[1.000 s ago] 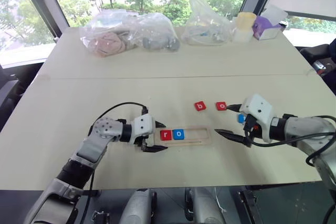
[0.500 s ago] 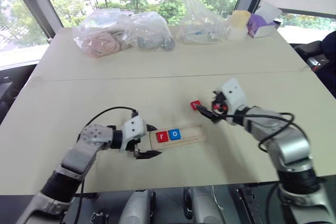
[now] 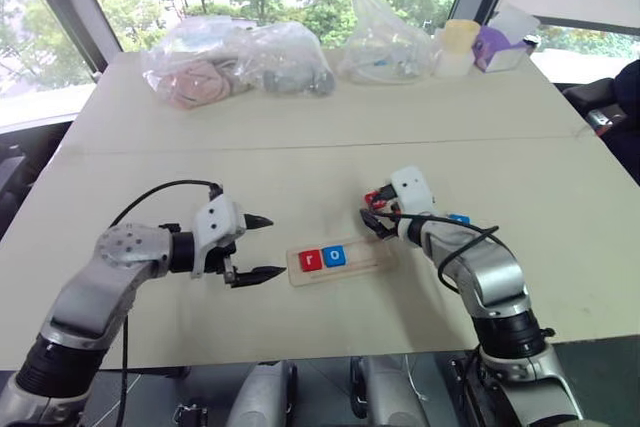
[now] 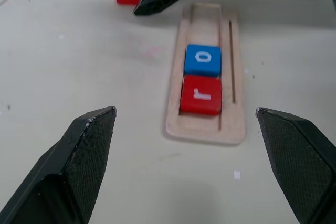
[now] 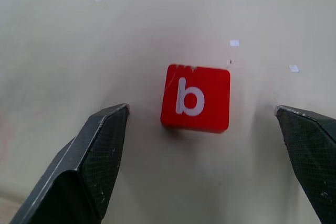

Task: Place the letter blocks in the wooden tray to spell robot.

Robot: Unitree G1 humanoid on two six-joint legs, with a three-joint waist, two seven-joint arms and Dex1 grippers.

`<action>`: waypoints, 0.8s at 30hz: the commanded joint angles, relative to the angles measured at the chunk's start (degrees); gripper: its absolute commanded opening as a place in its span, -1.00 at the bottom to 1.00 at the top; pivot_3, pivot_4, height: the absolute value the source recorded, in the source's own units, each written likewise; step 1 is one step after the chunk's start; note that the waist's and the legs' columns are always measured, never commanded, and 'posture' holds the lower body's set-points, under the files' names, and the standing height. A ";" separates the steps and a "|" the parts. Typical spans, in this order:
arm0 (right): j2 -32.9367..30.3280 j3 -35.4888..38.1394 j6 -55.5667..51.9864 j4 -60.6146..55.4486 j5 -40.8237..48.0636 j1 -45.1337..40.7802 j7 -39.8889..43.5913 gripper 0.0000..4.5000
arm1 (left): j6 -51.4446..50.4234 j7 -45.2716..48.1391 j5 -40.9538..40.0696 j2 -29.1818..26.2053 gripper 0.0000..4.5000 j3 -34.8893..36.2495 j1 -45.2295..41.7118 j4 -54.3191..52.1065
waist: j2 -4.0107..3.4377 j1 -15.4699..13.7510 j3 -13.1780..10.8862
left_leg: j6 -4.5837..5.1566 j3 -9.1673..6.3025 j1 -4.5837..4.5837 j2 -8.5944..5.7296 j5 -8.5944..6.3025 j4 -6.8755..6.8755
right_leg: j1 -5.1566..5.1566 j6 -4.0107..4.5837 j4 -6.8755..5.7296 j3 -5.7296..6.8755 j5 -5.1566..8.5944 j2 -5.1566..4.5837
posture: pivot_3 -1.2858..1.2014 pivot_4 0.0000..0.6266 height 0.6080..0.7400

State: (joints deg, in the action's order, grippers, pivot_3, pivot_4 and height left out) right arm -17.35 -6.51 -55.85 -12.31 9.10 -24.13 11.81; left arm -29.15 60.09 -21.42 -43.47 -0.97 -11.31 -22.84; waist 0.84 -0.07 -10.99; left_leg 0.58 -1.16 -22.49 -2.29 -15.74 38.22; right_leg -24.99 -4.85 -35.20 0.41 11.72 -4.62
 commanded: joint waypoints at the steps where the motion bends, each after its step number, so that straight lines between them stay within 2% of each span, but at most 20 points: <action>1: 0.79 0.01 2.22 2.34 -0.90 -1.63 0.09 1.00 | -2.18 -1.58 -2.87 -0.52 0.98 2.30 0.28 -4.10 | 0.00 0.51 0.00 | 0.00 0.00 0.03 0.00 0.00 0.00 | 0.03 -0.08 0.00 0.01 -0.04 0.02 | 0.03 -0.52 0.77; 6: 1.18 -1.08 3.11 5.71 -1.33 -2.89 1.12 1.00 | -3.90 -1.03 -5.24 -3.17 0.98 4.42 3.48 -6.96 | 0.01 1.14 0.01 | 0.00 0.00 0.06 0.01 0.00 0.00 | 0.06 -0.16 -0.01 0.02 -0.09 0.06 | 0.03 -0.52 0.77; 7: 1.06 -1.70 3.13 5.89 -1.54 -2.96 1.50 0.89 | -3.67 -0.96 -5.27 -3.85 0.99 4.94 4.17 -7.12 | 0.00 1.09 0.01 | 0.00 0.00 0.08 0.02 0.00 0.00 | 0.06 -0.16 -0.02 0.02 -0.09 0.07 | 0.03 -0.52 0.77; 9: 0.62 -2.86 3.25 5.83 -1.96 -2.96 2.39 0.64 | -3.22 -1.30 -5.26 -4.61 1.00 5.42 4.80 -7.13 | 0.01 1.06 0.01 | 0.00 0.00 0.10 0.03 0.00 0.00 | 0.07 -0.10 -0.03 0.02 -0.06 0.08 | 0.03 -0.52 0.77; 13: -0.49 -4.02 2.97 4.46 -2.72 -2.93 3.30 -0.29 | -2.94 -2.05 -5.33 -4.48 1.00 5.06 4.58 -6.92 | 0.02 0.86 0.02 | 0.00 -0.01 0.15 0.03 0.01 0.03 | 0.15 0.04 -0.03 0.02 0.01 0.08 | 0.03 -0.52 0.77; 14: -0.98 -3.58 2.11 2.93 -2.74 -2.85 3.29 -0.48 | -2.75 -2.19 -5.24 -4.19 1.00 4.75 4.40 -6.77 | 0.02 0.84 0.02 | 0.00 -0.01 0.16 0.03 0.01 0.04 | 0.18 0.04 -0.02 0.03 0.01 0.07 | 0.03 -0.52 0.77; 18: -4.69 0.02 -4.63 -6.83 -1.81 -1.18 3.55 -0.48 | -2.18 -2.38 -5.18 -3.15 1.00 3.45 3.66 -6.06 | 0.01 0.51 0.01 | 0.00 -0.01 0.07 0.01 0.01 0.03 | 0.12 0.02 0.02 0.04 0.01 0.06 | 0.03 -0.52 0.77; 24: -7.81 10.35 -24.20 -29.32 1.82 6.28 3.94 -0.48 | 0.18 -1.56 -4.08 -1.74 1.00 0.15 2.38 -3.35 | 0.00 0.64 0.00 | 0.03 -0.01 -0.05 -0.01 -0.02 -0.06 | 0.00 -0.14 0.09 0.02 -0.07 -0.03 | 0.03 -0.52 0.77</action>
State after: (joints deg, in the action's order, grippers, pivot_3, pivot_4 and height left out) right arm -25.14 1.28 -75.33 -35.35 9.78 -18.50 15.66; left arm -30.48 58.17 -25.64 -45.46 -0.50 -8.07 -26.25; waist 0.84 0.57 -10.99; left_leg 0.61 -1.18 -22.51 -2.28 -15.76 38.14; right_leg -24.99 -4.96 -35.12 0.41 11.67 -4.64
